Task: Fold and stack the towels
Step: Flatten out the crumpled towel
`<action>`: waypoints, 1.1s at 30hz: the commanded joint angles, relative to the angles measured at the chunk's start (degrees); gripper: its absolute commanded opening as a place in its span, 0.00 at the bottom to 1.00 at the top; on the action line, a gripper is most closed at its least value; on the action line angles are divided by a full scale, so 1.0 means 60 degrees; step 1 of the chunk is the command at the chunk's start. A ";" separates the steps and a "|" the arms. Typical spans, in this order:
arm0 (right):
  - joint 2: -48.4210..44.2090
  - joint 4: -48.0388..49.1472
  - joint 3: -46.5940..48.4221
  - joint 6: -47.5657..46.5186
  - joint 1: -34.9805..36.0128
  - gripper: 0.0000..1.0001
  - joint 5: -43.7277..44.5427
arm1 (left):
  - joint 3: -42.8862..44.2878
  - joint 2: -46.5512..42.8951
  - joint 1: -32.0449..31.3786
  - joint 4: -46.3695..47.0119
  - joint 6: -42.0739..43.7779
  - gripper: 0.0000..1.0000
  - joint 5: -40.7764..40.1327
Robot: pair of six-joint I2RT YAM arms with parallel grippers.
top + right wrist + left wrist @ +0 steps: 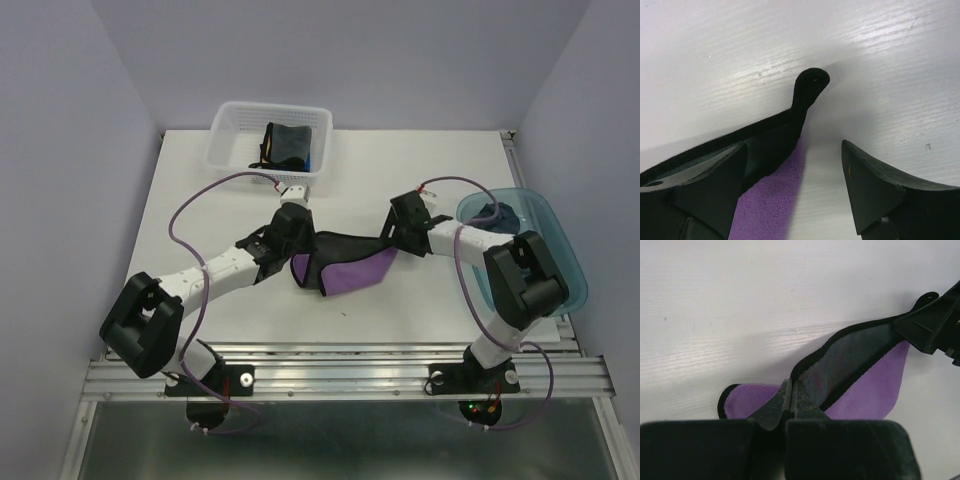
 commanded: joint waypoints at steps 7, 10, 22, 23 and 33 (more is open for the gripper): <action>0.0460 0.0337 0.0584 -0.0233 -0.0342 0.53 0.0461 | -0.0015 -0.0366 -0.0082 0.0234 -0.0008 0.00 -0.0293; 0.0504 0.0571 0.0555 -0.0423 -0.0357 0.38 0.0329 | 0.0014 -0.0366 -0.0081 0.0219 0.0006 0.00 -0.0322; -0.1205 0.1448 0.0804 -0.2560 -0.0386 0.01 -0.0416 | 0.0629 -0.1344 -0.0082 -0.0191 0.0153 0.00 -0.1054; -0.1558 0.1509 0.0775 -0.2751 -0.0372 0.01 -0.0592 | 0.0673 -0.1565 -0.0082 -0.0220 0.0240 0.00 -0.1083; -0.6465 0.1071 -0.0002 -0.2827 -0.0255 0.01 -0.4295 | 0.0645 -0.5051 -0.0169 -0.0513 0.0153 0.00 -0.0003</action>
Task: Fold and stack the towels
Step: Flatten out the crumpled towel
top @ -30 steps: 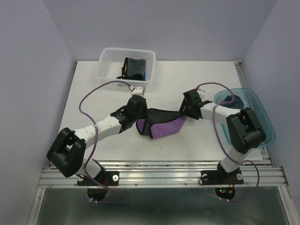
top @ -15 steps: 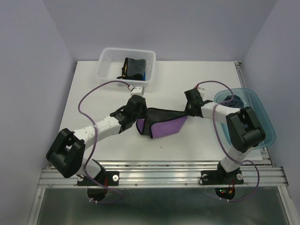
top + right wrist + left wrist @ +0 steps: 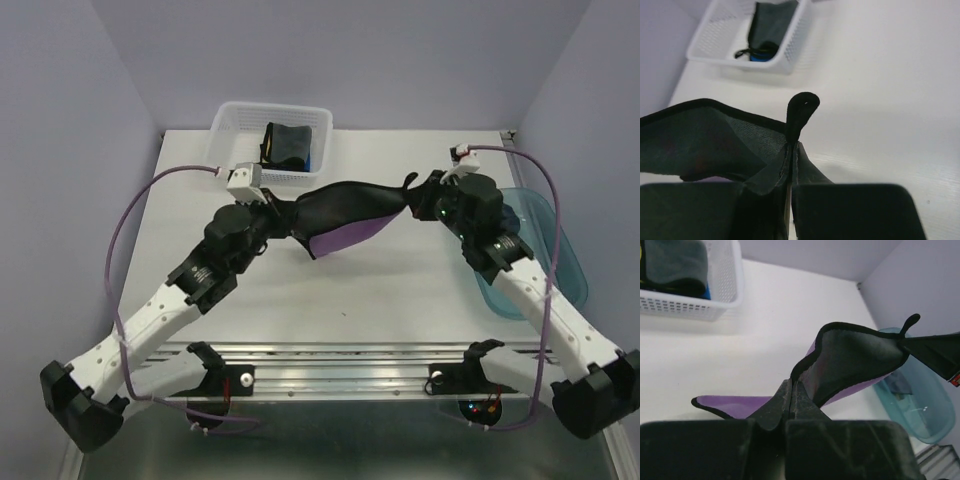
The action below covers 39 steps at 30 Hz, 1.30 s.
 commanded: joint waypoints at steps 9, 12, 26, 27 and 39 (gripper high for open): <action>-0.4059 -0.0641 0.0295 0.0091 0.0070 0.01 -0.4641 | 0.0010 -0.3894 -0.0210 0.0283 0.0022 0.00 0.3013; -0.4470 -0.1272 0.0471 0.0016 0.0070 0.01 -0.4287 | -0.0064 -0.4422 -0.0210 0.0049 -0.0081 0.00 0.2748; -0.5730 -0.1637 -0.0362 0.0880 0.0070 0.01 -0.5723 | -0.1498 -0.5624 -0.0210 0.0180 -0.1310 0.00 0.3509; -0.5774 -0.1683 -0.0465 0.0880 0.0070 0.01 -0.5723 | -0.1616 -0.5668 -0.0210 0.0194 -0.1398 0.00 0.3495; -0.4912 -0.1815 -0.1432 0.0865 0.0084 0.01 -0.4170 | -0.2656 -0.5260 -0.0225 0.0385 -0.1883 0.00 0.2340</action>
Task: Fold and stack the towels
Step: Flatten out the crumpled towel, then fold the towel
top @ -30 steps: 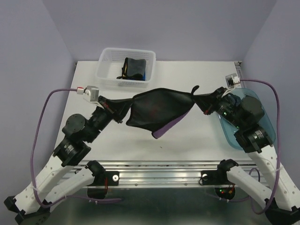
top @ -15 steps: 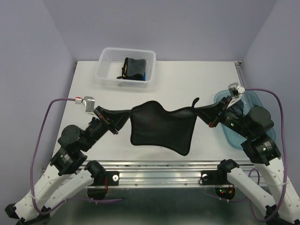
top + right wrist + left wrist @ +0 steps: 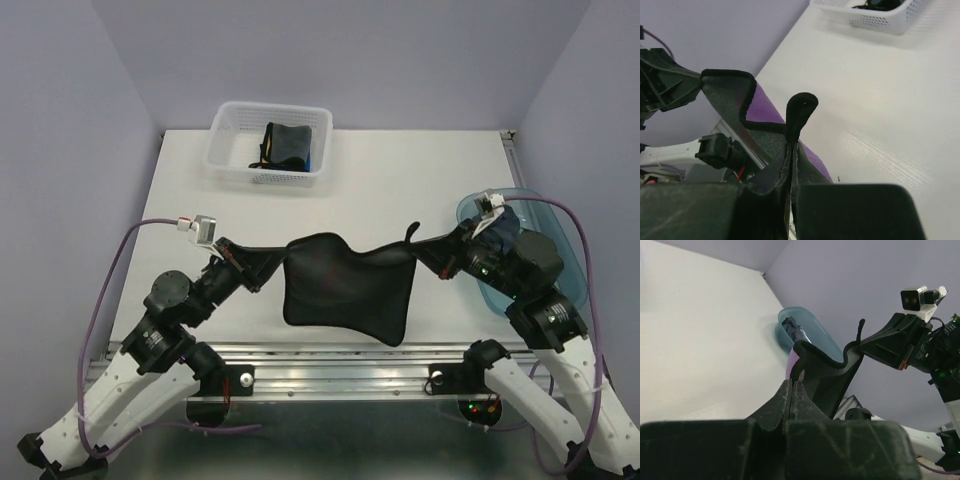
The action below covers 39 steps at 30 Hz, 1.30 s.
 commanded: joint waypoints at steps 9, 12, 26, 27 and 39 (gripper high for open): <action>0.3784 0.1376 -0.0590 -0.0335 0.0033 0.01 0.3250 | 0.0127 0.4426 0.0049 0.1031 0.0275 0.00 -0.3773; 0.5278 0.2037 -0.0196 -0.0670 -0.0054 0.01 0.3939 | 0.0786 0.6213 0.0428 0.1148 0.0509 0.00 -0.4112; 0.9162 0.3897 0.1609 -0.2340 -0.0977 0.01 0.4014 | 0.3510 1.1460 0.2554 0.2774 0.2443 0.00 -0.2824; 0.9265 0.4203 0.1521 -0.2472 -0.0992 0.01 0.3941 | 0.3599 1.1564 0.2583 0.2804 0.2603 0.00 -0.2781; 0.8447 0.4837 0.0159 -0.3045 -0.1007 0.01 0.2724 | 0.1829 1.0877 0.2642 0.3917 0.2562 0.00 -0.1492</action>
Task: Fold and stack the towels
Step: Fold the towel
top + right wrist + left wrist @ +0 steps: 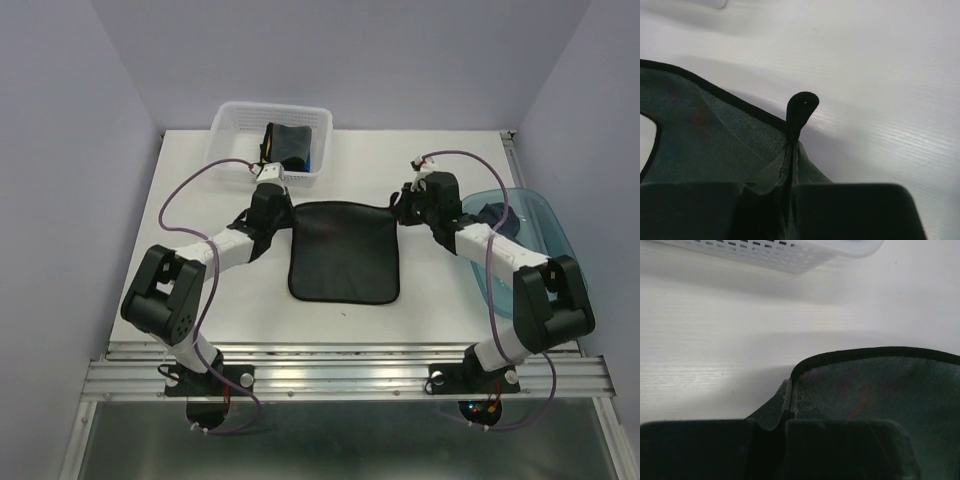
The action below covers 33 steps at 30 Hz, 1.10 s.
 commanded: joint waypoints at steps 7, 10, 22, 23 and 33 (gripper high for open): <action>-0.1773 0.0431 -0.1676 0.0662 -0.0001 0.01 -0.0520 | -0.1967 -0.1469 0.0048 0.1154 -0.0337 0.00 0.0807; -0.1950 0.0284 -0.2115 0.1029 -0.0001 0.01 -0.0679 | -0.2538 -0.1894 0.0048 0.1535 -0.0528 0.00 0.1115; -0.3077 -0.0008 -0.3390 0.2188 -0.0001 0.01 -0.1501 | -0.4311 -0.3080 -0.0318 0.2122 -0.1171 0.00 0.1688; -0.3107 -0.0110 -0.3405 0.2202 -0.0001 0.01 -0.1457 | -0.4399 -0.3124 -0.0347 0.2151 -0.1172 0.00 0.1688; -0.3430 -0.0507 -0.3932 0.2554 -0.0001 0.01 -0.1587 | -0.4985 -0.3344 -0.0743 0.2356 -0.1465 0.00 0.1424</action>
